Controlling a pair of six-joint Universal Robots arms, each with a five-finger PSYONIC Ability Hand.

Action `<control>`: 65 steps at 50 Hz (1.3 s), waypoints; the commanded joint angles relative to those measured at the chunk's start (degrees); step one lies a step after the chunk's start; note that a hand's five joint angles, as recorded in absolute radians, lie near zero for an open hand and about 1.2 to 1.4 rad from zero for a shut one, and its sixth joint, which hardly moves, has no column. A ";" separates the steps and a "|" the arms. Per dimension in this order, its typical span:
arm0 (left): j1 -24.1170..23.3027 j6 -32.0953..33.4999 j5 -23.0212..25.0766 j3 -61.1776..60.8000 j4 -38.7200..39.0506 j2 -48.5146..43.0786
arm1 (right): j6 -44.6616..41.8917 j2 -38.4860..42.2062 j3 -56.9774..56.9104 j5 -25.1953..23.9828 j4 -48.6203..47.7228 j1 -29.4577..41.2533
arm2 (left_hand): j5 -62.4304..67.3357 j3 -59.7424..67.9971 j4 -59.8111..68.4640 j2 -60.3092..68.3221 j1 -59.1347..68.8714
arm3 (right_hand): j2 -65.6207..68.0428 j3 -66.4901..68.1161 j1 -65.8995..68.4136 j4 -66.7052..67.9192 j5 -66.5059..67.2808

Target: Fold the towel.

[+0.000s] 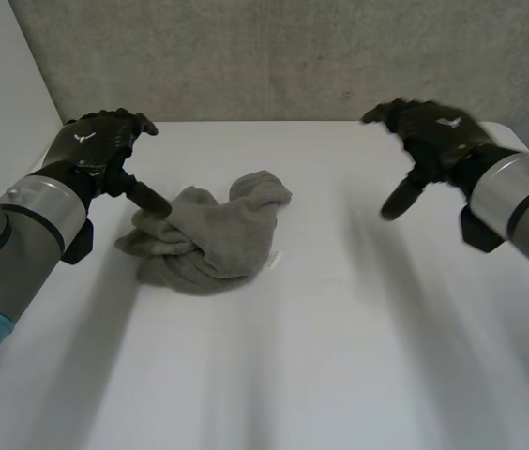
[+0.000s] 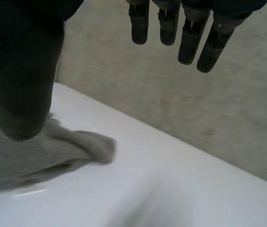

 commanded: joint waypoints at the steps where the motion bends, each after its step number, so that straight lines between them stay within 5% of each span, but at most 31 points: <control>1: 3.30 0.17 0.76 -3.21 5.31 -0.30 | 0.06 7.82 -2.20 -4.80 -3.08 7.41 | -1.89 -3.31 -3.76 -3.49 -6.16 | -4.39 -3.03 -3.40 -4.35 -3.54; 11: 4.62 0.17 1.02 -5.58 9.96 -1.01 | 0.50 25.84 -11.42 0.37 -15.83 17.79 | -1.89 -3.31 -3.76 -3.49 -6.16 | -4.39 -3.03 -3.40 -4.35 -3.54; 23: 5.59 0.26 1.02 -5.84 10.14 -1.18 | 0.59 42.72 -28.12 6.26 -9.61 23.86 | -2.06 -3.31 -3.76 -3.66 -6.32 | -4.39 -3.03 -3.40 -4.35 -3.54; 25: 5.59 0.26 0.93 -5.84 10.14 -1.44 | 0.59 44.41 -30.42 8.03 -8.98 24.31 | -2.06 -3.31 -3.76 -3.66 -6.32 | 1.08 -3.03 2.07 -4.35 1.92; 27: 5.50 0.26 0.93 -5.93 10.14 -1.53 | 0.41 46.25 -33.31 10.83 -8.81 24.48 | -2.06 -3.31 -3.76 -3.66 -6.32 | 39.22 -3.03 40.21 -4.35 40.07; 28: 5.50 0.26 0.93 -5.93 10.14 -1.53 | 0.41 46.25 -33.33 10.84 -8.81 24.48 | -2.06 -3.31 -3.76 -3.66 -6.32 | 39.43 -3.03 40.42 -4.35 40.27; 29: 5.50 0.26 0.93 -5.93 10.14 -1.53 | 0.41 46.25 -33.59 11.37 -8.81 24.48 | -2.06 -3.31 -3.76 -3.66 -6.32 | 61.91 -3.03 62.90 -4.35 62.76; 33: 5.50 0.43 0.93 -6.37 10.23 -1.62 | 0.41 44.50 -33.06 10.84 -8.89 24.39 | -2.06 -3.31 -3.76 -3.66 -6.32 | 65.61 -3.03 66.60 -4.35 66.46; 41: 5.41 0.61 1.02 -6.81 11.28 -1.45 | -0.03 23.58 -23.22 7.77 -10.92 20.61 | -2.06 -3.31 -3.76 -3.66 -6.32 | 65.61 -3.03 66.60 -4.35 66.46; 46: 4.97 0.43 1.02 -6.90 11.28 -0.92 | -3.26 7.96 -9.46 4.79 -10.48 15.18 | -2.06 -3.31 -3.76 -3.66 -6.32 | 65.61 -3.03 66.60 -4.35 66.46; 54: 3.39 0.70 1.20 -7.60 11.11 -0.30 | -12.33 0.90 11.23 0.91 -4.94 9.98 | -2.22 -3.31 -3.76 -3.82 -6.49 | 65.61 -3.03 66.60 -4.35 66.46; 55: 2.61 0.78 1.20 -7.69 11.02 -0.39 | -15.72 0.55 16.11 0.22 -3.37 9.11 | -2.22 -3.31 -3.76 -3.82 -6.49 | 38.69 -3.03 39.68 -4.35 39.54; 56: 2.60 0.79 1.20 -7.69 11.02 -0.39 | -19.15 0.55 19.64 0.04 -1.70 8.40 | -2.22 -3.31 -3.76 -3.82 -6.49 | -4.39 -3.03 -3.40 -4.35 -3.54; 65: -1.61 0.96 3.65 -7.95 10.67 -3.02 | -23.23 -6.29 22.58 -0.49 2.18 1.55 | -2.22 -3.31 -3.76 -3.82 -6.49 | -4.39 -3.03 -3.40 -4.35 -3.54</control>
